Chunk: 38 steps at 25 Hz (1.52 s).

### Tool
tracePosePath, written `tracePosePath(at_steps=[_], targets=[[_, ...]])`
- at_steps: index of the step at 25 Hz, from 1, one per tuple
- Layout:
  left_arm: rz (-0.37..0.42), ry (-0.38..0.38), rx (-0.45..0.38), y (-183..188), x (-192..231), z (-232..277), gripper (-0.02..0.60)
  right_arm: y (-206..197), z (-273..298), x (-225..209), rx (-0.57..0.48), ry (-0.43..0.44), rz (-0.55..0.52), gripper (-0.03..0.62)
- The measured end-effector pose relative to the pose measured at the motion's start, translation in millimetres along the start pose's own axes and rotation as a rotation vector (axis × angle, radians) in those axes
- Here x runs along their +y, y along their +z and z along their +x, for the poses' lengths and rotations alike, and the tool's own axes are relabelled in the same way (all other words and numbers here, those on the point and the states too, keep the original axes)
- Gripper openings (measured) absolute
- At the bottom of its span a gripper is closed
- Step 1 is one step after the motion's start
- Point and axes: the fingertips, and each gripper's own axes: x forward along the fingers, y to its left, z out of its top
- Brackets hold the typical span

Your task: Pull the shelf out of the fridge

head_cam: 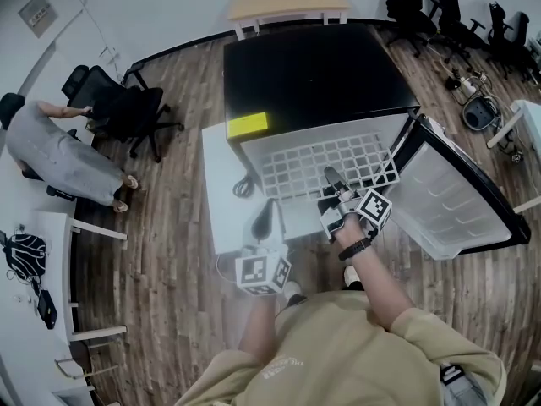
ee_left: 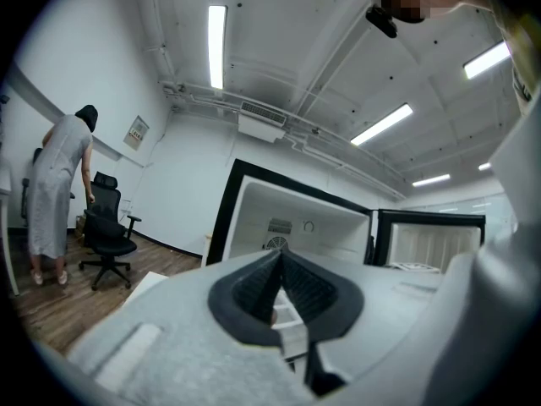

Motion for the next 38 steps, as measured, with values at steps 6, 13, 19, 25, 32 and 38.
tracePosePath(at_steps=[6, 13, 19, 25, 32, 38], targets=[[-0.003, -0.023, 0.017, -3, -3, 0, 0.002, -6, -14, 2, 0.001, 0.009, 0.049, 0.031], [0.003, -0.055, 0.008, 6, -11, 3, 0.002, -17, -46, 3, 0.029, 0.009, -0.037, 0.031], [0.041, -0.065, 0.017, 2, -21, 7, 0.002, -26, -82, 10, 0.062, -0.072, -0.314, 0.031], [0.039, -0.094, 0.024, -1, -34, 7, 0.002, -15, -92, 52, 0.048, -0.116, -0.804, 0.030], [0.066, -0.106, 0.040, -4, -46, 3, 0.002, -9, -101, 76, 0.045, -0.231, -1.169, 0.031], [0.114, -0.070, 0.067, -18, -42, -2, 0.002, -6, -105, 86, 0.048, -0.318, -1.376, 0.031]])
